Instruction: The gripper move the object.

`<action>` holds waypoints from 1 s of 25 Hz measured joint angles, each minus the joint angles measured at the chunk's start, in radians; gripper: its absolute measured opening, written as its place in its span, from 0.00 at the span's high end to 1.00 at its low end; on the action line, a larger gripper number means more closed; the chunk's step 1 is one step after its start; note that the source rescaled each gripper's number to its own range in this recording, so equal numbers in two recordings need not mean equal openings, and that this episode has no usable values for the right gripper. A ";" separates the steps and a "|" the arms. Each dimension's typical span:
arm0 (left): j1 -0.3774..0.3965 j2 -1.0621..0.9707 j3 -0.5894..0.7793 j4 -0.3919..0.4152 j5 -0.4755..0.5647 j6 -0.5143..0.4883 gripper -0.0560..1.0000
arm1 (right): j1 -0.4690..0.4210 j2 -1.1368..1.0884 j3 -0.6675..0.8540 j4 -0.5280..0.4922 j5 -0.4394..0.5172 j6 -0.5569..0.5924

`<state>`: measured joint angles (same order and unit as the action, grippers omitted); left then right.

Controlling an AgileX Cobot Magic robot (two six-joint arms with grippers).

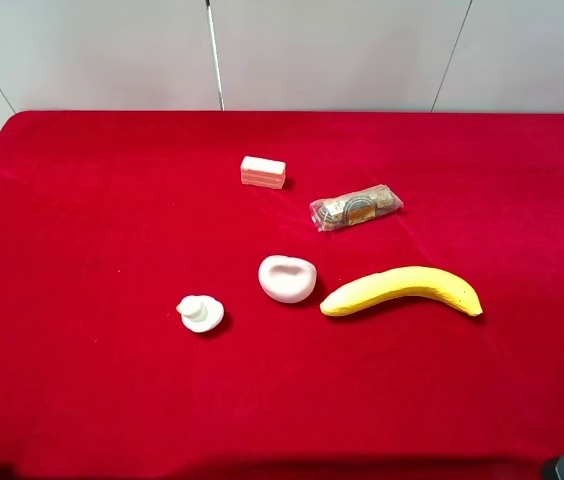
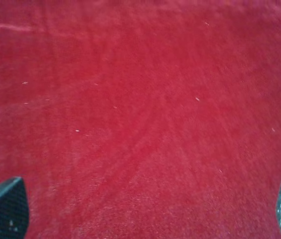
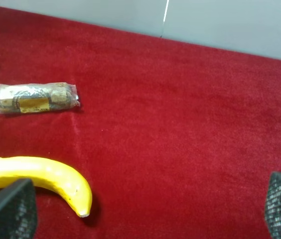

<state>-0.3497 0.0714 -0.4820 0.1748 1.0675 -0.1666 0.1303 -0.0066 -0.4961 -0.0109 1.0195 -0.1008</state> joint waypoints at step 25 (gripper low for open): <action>0.116 -0.075 0.000 0.001 0.002 -0.018 0.00 | 0.000 0.000 0.000 0.000 0.001 0.000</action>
<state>-0.2341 -0.0036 -0.4820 0.1753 1.0695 -0.1847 0.1303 -0.0066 -0.4961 -0.0109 1.0206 -0.1008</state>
